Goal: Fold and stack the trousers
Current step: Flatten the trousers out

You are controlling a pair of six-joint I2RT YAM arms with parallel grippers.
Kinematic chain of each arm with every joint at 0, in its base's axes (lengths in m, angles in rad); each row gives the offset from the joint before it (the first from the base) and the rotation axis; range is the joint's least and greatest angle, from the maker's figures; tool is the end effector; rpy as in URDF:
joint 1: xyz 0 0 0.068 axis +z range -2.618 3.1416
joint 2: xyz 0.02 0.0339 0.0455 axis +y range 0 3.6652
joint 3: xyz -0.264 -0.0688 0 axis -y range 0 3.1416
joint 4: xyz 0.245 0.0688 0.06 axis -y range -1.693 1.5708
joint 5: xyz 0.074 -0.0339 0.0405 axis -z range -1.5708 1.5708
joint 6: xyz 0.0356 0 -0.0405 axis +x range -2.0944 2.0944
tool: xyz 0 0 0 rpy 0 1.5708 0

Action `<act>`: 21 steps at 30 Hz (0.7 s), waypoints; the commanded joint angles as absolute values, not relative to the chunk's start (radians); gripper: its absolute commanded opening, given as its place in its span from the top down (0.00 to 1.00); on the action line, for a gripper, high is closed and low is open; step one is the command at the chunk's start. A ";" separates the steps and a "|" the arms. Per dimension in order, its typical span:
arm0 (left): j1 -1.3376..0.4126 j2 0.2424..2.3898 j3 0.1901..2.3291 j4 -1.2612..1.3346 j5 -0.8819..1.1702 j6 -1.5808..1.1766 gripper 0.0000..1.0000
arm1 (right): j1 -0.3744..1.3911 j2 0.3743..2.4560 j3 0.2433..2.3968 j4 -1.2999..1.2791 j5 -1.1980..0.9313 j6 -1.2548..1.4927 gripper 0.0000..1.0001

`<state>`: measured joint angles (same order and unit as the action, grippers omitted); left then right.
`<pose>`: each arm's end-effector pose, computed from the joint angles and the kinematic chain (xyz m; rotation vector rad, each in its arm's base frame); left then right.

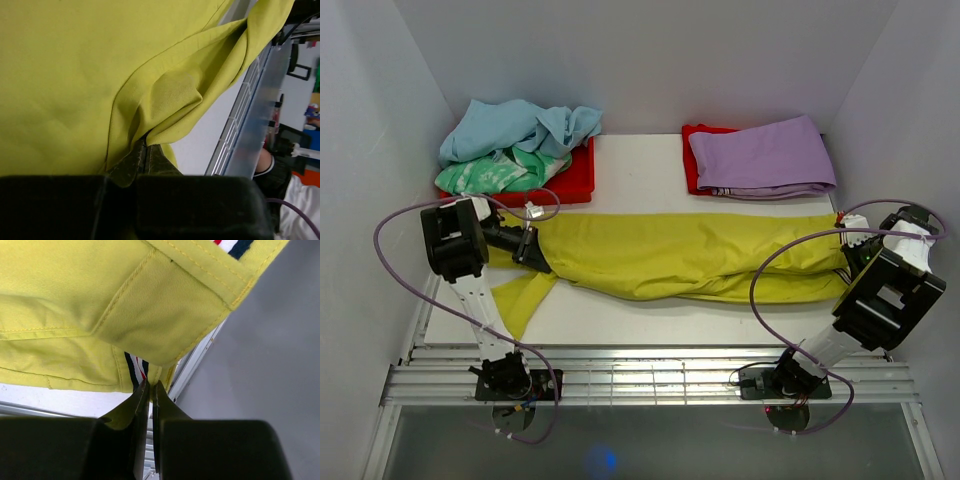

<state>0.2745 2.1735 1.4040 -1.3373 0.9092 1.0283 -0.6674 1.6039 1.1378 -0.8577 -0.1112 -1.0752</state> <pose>0.3334 0.0647 0.1212 0.6350 2.5563 -1.4493 0.2391 -0.1834 0.2148 -0.6054 2.8291 -0.1711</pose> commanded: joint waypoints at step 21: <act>0.538 1.221 0.984 -1.144 0.603 1.487 0.05 | -0.664 1.566 1.137 -0.842 -0.132 -1.083 0.92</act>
<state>0.5468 1.3209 1.1213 -1.1725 0.6590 1.2697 -0.6670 1.5978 1.1286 -0.8410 -0.1123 -1.0828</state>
